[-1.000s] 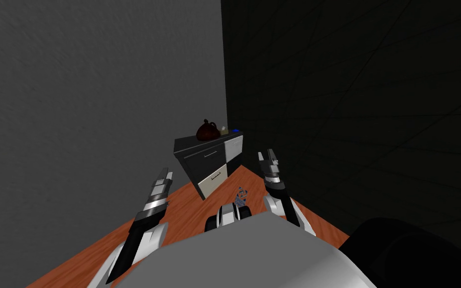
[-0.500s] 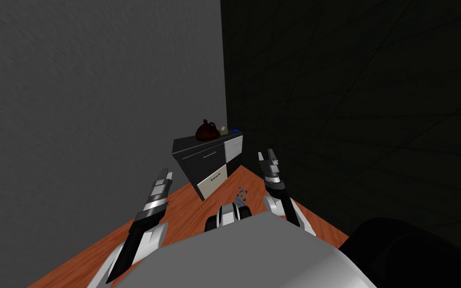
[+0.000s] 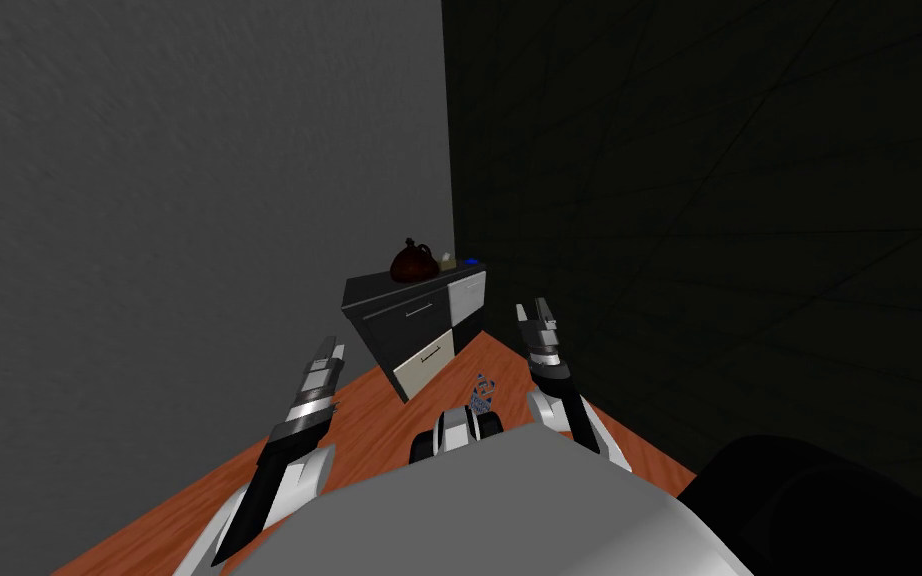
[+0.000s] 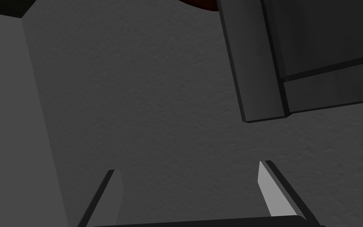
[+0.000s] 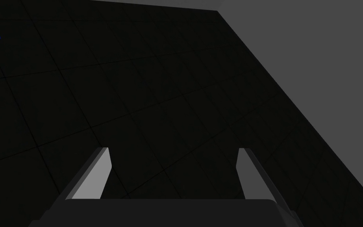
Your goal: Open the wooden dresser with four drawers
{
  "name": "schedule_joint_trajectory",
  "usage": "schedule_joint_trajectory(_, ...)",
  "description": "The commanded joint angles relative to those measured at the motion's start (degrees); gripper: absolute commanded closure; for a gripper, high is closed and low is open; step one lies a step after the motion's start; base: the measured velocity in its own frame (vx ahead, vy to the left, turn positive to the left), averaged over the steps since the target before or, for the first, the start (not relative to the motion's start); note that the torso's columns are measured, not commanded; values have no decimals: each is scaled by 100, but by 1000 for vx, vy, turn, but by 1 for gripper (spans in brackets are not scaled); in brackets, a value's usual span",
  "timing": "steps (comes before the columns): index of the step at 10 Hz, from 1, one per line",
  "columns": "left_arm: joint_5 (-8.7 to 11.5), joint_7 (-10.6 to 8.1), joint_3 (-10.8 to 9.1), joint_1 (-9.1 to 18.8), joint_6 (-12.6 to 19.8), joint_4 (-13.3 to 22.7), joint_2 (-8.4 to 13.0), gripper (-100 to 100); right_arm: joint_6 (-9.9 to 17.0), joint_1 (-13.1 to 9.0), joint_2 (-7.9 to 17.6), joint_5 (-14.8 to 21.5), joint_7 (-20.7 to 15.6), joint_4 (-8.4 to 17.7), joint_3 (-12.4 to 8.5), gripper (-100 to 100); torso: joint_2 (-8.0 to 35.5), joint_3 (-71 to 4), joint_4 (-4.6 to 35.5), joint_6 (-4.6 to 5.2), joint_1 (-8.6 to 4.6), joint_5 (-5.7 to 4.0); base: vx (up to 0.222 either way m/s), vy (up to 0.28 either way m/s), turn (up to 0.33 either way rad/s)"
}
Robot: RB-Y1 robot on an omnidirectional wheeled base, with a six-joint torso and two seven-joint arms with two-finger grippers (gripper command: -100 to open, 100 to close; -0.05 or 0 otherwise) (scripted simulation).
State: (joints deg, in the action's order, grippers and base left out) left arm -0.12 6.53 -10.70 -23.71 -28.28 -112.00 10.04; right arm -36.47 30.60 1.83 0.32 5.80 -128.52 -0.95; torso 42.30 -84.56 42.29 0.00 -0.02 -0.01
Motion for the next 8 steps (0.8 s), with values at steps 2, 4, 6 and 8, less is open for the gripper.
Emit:
schedule_joint_trajectory(2,24,4,-40,28,36,80,14,-100,0,0,0,0,0,0,0,0,-1,-1,0,0,2,1,11,-19,20)
schedule_joint_trajectory(4,24,4,-40,28,36,80,14,-100,0,0,0,0,0,0,0,0,-5,-3,-1,0,2,1,19,-15,4)
schedule_joint_trajectory(6,24,4,-40,28,36,80,14,-100,0,0,0,0,0,0,0,0,-4,-3,-1,0,5,2,20,-10,-6)
schedule_joint_trajectory(8,24,4,-40,28,36,80,14,-100,0,0,0,0,0,0,0,0,2,1,0,-1,-2,0,12,-15,12)
